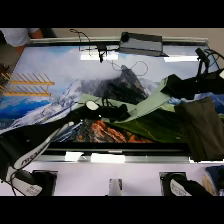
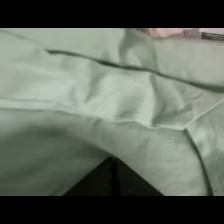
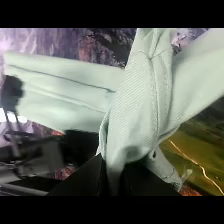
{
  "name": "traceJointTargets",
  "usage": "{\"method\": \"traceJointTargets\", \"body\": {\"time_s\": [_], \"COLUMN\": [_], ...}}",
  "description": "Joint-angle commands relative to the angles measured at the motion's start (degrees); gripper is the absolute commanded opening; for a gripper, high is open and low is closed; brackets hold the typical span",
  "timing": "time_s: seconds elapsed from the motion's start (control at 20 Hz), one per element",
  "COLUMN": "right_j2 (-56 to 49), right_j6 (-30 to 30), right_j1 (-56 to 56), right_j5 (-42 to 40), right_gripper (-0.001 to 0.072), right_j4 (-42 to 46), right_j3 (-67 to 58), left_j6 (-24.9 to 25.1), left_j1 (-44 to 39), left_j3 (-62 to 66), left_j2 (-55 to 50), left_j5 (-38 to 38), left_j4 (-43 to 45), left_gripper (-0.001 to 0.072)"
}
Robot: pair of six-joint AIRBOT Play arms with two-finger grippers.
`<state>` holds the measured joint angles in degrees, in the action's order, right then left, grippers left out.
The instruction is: Fold the shirts.
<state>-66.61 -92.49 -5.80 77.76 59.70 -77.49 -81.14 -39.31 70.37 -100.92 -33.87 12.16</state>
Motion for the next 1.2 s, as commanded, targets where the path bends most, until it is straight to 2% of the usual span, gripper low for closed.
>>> {"method": "traceJointTargets", "body": {"time_s": [0.0,0.15,0.25,0.35,0.45,0.65,0.8,0.85,0.9,0.95,1.05,1.15], "right_j2": [3.2,3.3,3.2,2.3,-0.2,-10.1,-19.6,-22.9,-25.6,-28.0,-29.8,-28.7], "right_j6": [0.5,1.2,1.2,0.9,-0.6,-3.8,-5.7,-7.4,-9.4,-9.8,-9.7,-9.4], "right_j1": [0.0,0.5,3.7,9.4,16.1,29.7,37.2,39.0,40.1,40.4,39.8,38.0], "right_j5": [2.3,2.5,0.9,-2.5,-7.3,-19.4,-31.3,-36.3,-39.9,-41.3,-38.4,-32.2], "right_gripper": [0.0023,0.0024,0.0024,0.0024,0.0024,0.0025,0.0026,0.0101,0.0453,0.0652,0.0658,0.0655], "right_j4": [0.0,-0.7,-0.3,0.6,0.6,0.1,-2.7,-4.4,-7.6,-12.3,-16.3,-12.0], "right_j3": [0.0,0.0,0.0,0.0,0.0,0.0,0.0,0.0,0.0,0.0,0.0,0.0], "left_j6": [6.6,12.7,11.1,6.9,5.8,5.9,5.8,5.8,5.9,5.9,5.8,5.8], "left_j1": [-4.5,2.0,8.4,15.2,22.3,35.6,41.9,43.1,43.8,44.0,44.0,44.0], "left_j3": [-0.1,-0.1,-0.1,-0.1,-0.1,-0.1,-0.1,-0.2,-0.3,-0.3,-0.4,-0.4], "left_j2": [-2.1,-0.3,4.2,11.1,19.5,36.6,47.5,50.6,53.4,55.5,58.6,59.7], "left_j5": [3.0,-6.3,-10.6,-13.4,-15.7,-19.2,-21.3,-22.0,-22.7,-23.4,-24.7,-25.6], "left_j4": [-6.6,-2.7,8.5,19.8,26.6,28.4,28.4,28.4,28.5,28.7,31.0,33.7], "left_gripper": [0.004,0.0037,0.0036,0.0036,0.0036,0.0038,0.0038,0.0038,0.0038,0.0038,0.0038,0.0038]}}
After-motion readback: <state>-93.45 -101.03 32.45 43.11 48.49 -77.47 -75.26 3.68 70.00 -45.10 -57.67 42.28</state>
